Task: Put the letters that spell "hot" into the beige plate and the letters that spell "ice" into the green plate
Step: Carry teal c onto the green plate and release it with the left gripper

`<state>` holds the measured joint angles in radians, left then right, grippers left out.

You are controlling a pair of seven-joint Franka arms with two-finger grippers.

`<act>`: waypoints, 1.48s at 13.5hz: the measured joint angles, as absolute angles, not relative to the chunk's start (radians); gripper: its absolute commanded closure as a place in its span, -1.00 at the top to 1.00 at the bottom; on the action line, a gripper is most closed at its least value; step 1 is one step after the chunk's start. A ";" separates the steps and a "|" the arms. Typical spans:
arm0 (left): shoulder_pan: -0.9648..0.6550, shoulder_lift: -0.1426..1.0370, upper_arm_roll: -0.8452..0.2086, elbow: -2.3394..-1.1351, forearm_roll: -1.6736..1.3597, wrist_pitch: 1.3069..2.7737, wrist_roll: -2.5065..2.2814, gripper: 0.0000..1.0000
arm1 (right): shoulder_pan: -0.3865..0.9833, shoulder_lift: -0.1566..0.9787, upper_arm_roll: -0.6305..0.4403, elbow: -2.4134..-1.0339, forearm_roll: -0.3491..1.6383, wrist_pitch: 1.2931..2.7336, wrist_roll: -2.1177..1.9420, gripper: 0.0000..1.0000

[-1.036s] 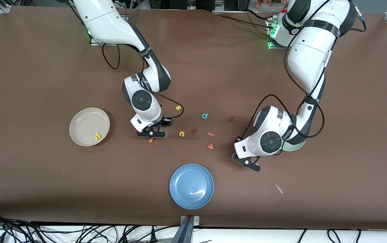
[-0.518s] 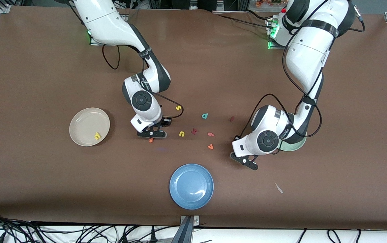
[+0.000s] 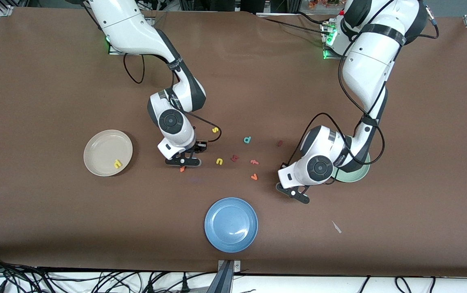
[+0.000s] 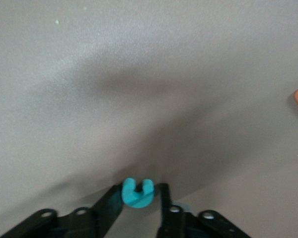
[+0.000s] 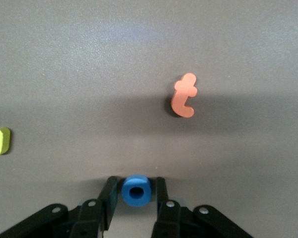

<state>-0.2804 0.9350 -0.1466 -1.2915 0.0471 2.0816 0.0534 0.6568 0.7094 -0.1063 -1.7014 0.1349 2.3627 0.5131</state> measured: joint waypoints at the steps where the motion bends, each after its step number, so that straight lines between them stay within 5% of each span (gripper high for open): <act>1: -0.280 0.932 -0.146 -1.292 0.047 2.082 0.052 -0.82 | 0.657 0.710 -0.106 -1.701 0.135 2.363 0.513 -0.27; 7: -0.268 0.905 -0.141 -1.289 0.047 2.040 0.051 -0.83 | 0.657 0.711 -0.106 -1.701 0.135 2.371 0.514 -0.37; 15: -0.155 0.792 -0.127 -1.309 0.048 1.698 0.056 -0.83 | 0.657 0.712 -0.106 -1.701 0.135 2.376 0.515 -0.47; 20: -0.132 0.795 -0.129 -1.436 0.108 1.734 0.056 -0.81 | 0.657 0.711 -0.107 -1.695 0.135 2.375 0.514 -0.53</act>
<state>-0.1323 0.7946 -0.1291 -1.4355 0.1075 1.7339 0.0564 0.6567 0.7110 -0.1069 -1.6951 0.1353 2.3747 0.5139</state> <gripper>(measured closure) 0.749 0.722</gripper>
